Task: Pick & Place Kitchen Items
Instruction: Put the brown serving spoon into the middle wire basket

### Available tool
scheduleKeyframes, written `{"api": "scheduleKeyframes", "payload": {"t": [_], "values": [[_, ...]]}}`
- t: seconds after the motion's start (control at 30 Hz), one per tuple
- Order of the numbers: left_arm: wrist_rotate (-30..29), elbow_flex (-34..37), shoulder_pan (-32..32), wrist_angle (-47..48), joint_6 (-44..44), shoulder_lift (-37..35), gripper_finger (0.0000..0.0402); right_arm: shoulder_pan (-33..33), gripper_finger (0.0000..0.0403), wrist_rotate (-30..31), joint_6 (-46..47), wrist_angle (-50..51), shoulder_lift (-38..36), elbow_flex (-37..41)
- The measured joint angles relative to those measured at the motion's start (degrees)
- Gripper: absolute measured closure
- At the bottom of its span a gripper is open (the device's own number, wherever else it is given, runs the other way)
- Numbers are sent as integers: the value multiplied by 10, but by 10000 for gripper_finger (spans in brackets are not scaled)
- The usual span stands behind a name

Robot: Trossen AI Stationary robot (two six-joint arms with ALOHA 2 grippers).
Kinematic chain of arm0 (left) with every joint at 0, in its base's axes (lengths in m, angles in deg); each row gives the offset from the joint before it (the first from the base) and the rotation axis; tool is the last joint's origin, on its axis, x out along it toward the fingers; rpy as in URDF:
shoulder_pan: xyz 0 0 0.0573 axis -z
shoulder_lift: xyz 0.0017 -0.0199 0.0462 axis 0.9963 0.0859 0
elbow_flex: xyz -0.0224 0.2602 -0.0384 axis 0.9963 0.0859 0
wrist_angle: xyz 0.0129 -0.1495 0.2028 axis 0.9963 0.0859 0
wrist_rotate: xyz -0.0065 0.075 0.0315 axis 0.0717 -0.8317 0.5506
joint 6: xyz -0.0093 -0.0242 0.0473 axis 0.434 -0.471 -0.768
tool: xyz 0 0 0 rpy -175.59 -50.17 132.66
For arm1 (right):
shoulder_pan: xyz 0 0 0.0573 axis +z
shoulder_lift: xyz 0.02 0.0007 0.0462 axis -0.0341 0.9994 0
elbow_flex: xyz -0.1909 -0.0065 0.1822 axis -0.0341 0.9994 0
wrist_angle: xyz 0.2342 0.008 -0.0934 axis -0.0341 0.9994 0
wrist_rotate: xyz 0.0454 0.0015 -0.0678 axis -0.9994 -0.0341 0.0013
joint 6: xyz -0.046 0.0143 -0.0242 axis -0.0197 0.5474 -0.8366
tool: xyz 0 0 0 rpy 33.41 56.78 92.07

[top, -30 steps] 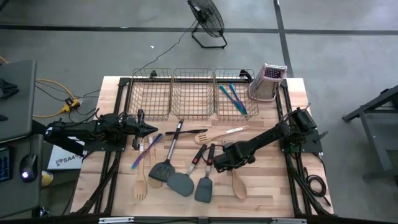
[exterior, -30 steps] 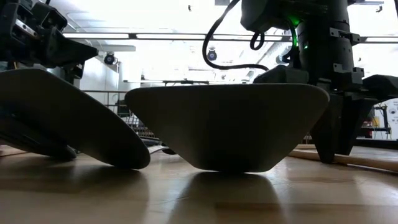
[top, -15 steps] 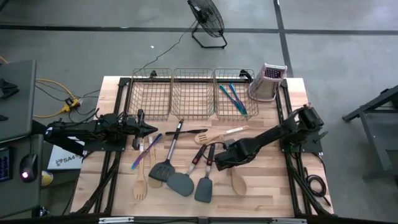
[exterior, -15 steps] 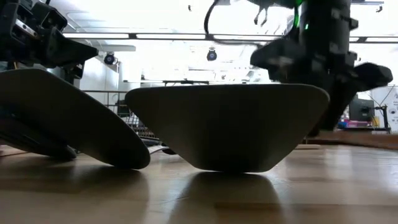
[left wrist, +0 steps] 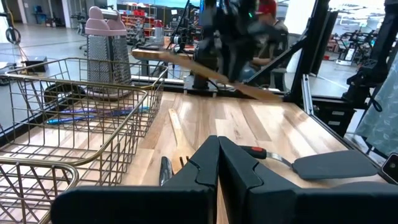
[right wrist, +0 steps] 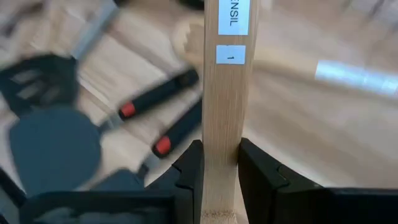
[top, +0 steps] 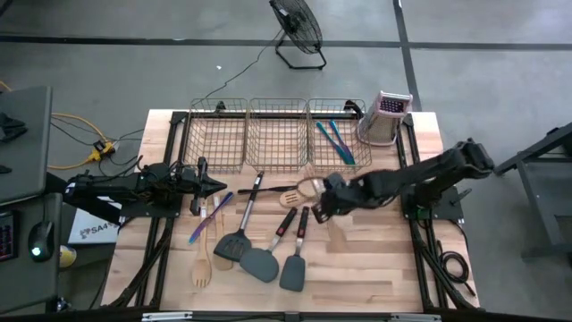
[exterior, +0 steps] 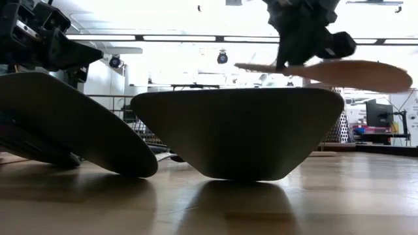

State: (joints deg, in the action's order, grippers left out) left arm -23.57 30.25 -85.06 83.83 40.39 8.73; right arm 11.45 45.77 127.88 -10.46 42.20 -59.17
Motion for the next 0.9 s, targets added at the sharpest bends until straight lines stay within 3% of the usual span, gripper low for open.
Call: {"api": "scheduleKeyframes", "payload": {"t": [0.23, 0.43, 0.7, 0.9], "values": [[0, 0, 0, 0, 0, 0, 398, -72, 336, 8, -160, -63, -55, -1], [-1, 0, 0, 0, 0, 0, 398, -136, 336, -21, -276, -153, -65, -1], [-1, 0, 0, 0, 0, 0, 398, -220, 336, -34, -375, -281, -58, -1], [-1, 0, 0, 0, 0, 0, 398, -275, 336, -20, -423, -284, -27, -50]]}}
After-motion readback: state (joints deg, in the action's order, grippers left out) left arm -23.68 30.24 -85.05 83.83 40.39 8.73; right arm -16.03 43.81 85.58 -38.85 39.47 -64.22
